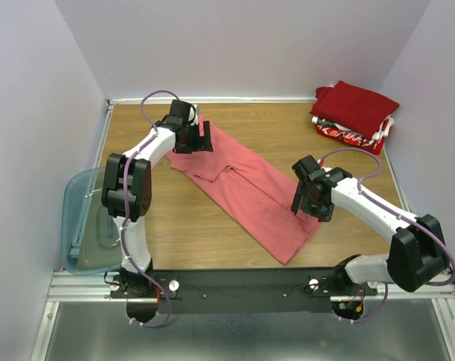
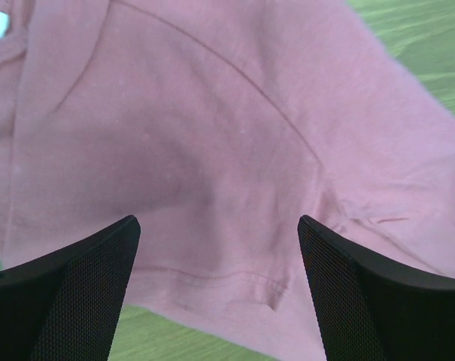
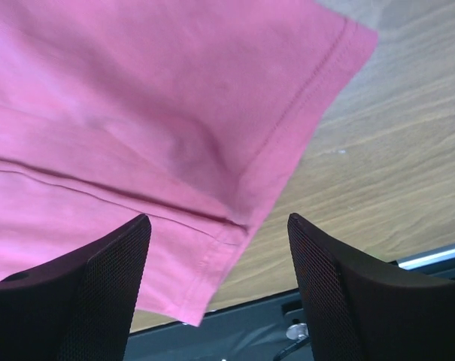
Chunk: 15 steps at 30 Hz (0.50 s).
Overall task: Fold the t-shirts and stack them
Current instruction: Fold the tshirt
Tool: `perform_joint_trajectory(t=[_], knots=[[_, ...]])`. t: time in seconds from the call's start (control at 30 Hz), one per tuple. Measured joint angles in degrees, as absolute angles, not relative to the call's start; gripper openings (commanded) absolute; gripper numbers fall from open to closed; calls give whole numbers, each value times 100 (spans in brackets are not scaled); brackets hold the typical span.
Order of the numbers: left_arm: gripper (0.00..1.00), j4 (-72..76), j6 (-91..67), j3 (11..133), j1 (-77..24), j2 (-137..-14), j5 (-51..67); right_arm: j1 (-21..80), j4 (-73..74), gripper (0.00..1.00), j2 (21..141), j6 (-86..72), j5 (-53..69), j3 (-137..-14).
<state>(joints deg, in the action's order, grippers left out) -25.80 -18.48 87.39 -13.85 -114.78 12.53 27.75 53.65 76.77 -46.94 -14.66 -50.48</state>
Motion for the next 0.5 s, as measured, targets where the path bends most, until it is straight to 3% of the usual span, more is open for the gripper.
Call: perform_joint_trajectory(t=[0.5], knots=[[94,-2440,-2261,8272,-1385,-11253,1361,2773,4506,80,8110,-4694,-1754,-4893]])
